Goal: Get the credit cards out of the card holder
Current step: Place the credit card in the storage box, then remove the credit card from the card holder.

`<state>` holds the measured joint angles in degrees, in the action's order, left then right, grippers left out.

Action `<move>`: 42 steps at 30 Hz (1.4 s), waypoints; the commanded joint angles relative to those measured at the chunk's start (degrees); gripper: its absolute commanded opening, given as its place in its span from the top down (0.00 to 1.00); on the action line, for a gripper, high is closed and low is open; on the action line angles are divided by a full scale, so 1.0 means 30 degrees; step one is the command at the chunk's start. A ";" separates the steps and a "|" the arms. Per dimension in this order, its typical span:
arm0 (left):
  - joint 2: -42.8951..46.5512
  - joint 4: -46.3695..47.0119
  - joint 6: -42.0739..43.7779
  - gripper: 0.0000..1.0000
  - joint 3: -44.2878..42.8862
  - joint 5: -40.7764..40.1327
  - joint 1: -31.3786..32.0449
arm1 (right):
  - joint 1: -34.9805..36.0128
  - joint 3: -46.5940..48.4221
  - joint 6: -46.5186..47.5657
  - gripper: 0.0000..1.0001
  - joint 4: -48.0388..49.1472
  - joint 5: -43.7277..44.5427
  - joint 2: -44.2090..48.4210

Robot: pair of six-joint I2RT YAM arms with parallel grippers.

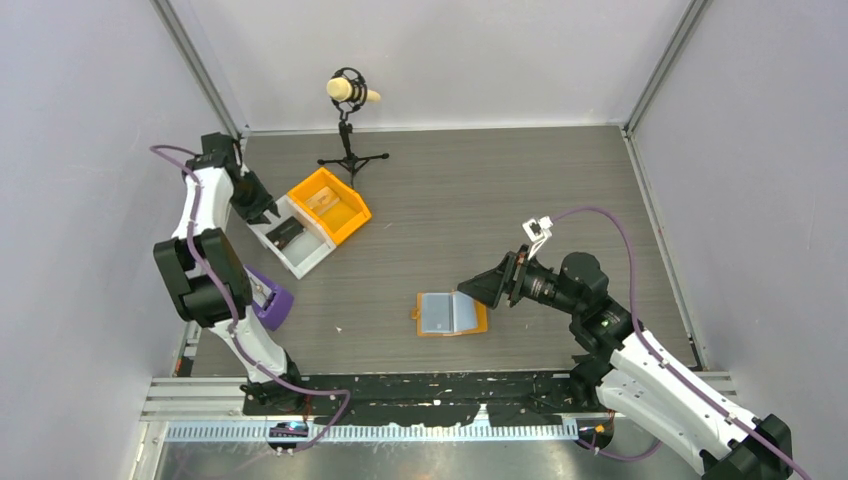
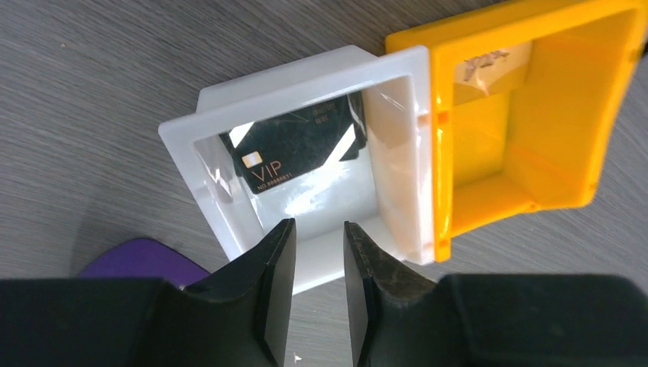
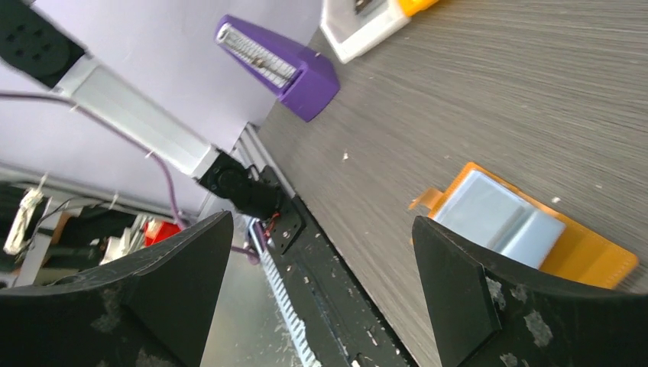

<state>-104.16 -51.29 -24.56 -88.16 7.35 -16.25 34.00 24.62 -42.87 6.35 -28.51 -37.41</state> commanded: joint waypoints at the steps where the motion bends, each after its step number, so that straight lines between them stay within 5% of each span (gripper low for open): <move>1: 0.2840 -0.0487 0.0485 0.67 -0.0494 0.0909 -0.0032 | -0.0097 0.0891 0.0477 0.05 -0.1180 0.2988 0.0128; 9: 0.7862 -0.0789 0.1476 0.56 0.1715 0.2738 0.0774 | -0.0094 0.1862 0.2068 0.04 -0.3936 0.5546 -0.0886; 13: 1.0330 -0.0430 0.1930 0.42 0.3368 0.3844 0.1959 | -0.0083 0.1871 0.2239 0.00 -0.3595 0.5031 -0.1224; 16: 1.1783 -0.0261 0.2337 0.23 0.4645 0.4224 0.3396 | -0.0069 0.2030 0.1643 0.04 -0.3331 0.4521 -0.1520; 23: 1.4956 0.0647 0.2498 0.01 0.7849 0.5753 0.7010 | 0.0092 0.2674 -0.0100 0.07 -0.4430 0.4496 -0.2338; 32: 1.9261 0.2268 0.2300 0.00 1.2856 0.8394 0.8588 | 0.3897 0.3074 -0.0386 0.13 -0.4534 0.7963 -0.4364; 42: 2.2838 0.2379 0.1539 0.00 1.4569 0.6530 0.8871 | 0.7922 0.5182 -0.0801 0.14 -0.4764 1.1585 -1.0036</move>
<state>-38.30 -46.89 -18.83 -44.97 29.04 9.67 55.70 36.58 -43.77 -9.06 0.03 -62.72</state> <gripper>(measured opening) 0.994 0.865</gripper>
